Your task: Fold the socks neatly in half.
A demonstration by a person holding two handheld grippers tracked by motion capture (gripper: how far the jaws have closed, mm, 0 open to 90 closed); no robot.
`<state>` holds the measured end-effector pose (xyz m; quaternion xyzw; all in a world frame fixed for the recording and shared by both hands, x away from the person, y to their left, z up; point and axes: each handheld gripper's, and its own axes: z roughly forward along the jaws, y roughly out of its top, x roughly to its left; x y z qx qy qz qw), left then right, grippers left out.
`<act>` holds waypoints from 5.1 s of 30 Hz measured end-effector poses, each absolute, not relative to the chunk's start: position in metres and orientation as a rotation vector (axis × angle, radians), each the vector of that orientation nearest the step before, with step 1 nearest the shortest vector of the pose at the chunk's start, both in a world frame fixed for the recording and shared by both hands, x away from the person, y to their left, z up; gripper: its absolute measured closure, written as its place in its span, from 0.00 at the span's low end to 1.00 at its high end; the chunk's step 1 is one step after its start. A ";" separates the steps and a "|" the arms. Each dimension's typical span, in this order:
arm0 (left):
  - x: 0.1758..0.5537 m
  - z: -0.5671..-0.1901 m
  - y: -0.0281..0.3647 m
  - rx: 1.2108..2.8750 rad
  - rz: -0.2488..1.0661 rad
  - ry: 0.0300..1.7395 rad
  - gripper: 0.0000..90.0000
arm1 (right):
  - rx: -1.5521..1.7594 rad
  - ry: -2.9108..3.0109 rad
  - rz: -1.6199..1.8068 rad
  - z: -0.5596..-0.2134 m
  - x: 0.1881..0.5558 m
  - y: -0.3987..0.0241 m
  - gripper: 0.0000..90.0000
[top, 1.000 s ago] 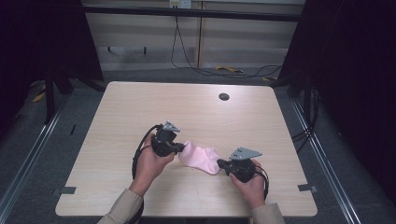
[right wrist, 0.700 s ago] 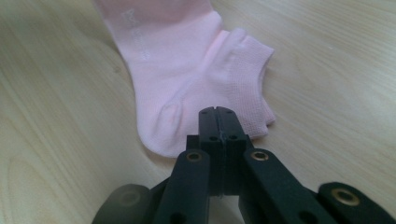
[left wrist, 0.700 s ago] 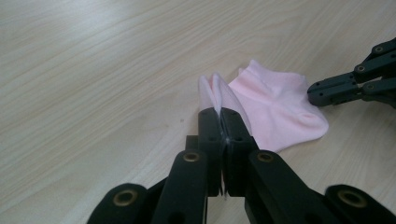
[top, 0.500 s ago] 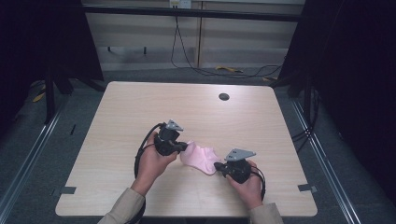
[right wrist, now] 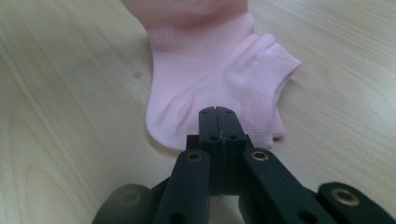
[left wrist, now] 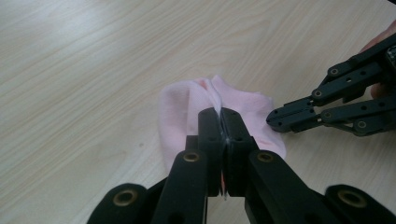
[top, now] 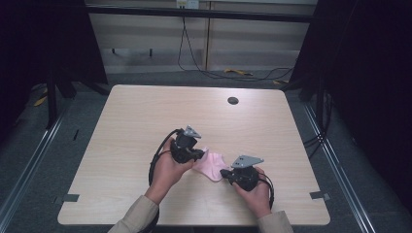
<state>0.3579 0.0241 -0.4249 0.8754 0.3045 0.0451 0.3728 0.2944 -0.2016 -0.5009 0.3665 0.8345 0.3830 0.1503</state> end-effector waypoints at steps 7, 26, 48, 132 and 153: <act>0.355 -0.427 0.011 2.260 0.105 0.754 0.98 | 1.052 2.395 1.106 -0.501 0.294 -0.201 1.00; 0.350 -0.436 -0.022 2.292 0.065 0.703 0.98 | 1.043 2.395 1.112 -0.502 0.294 -0.202 1.00; 0.352 -0.457 -0.035 2.326 0.043 0.695 0.98 | 1.032 2.394 1.107 -0.502 0.294 -0.202 1.00; 0.348 -0.472 -0.032 2.355 0.150 0.635 0.41 | 1.074 2.331 1.078 -0.498 0.294 -0.220 0.99; 0.350 -0.484 -0.028 2.327 0.157 0.712 0.66 | 1.075 2.330 1.087 -0.498 0.294 -0.220 0.98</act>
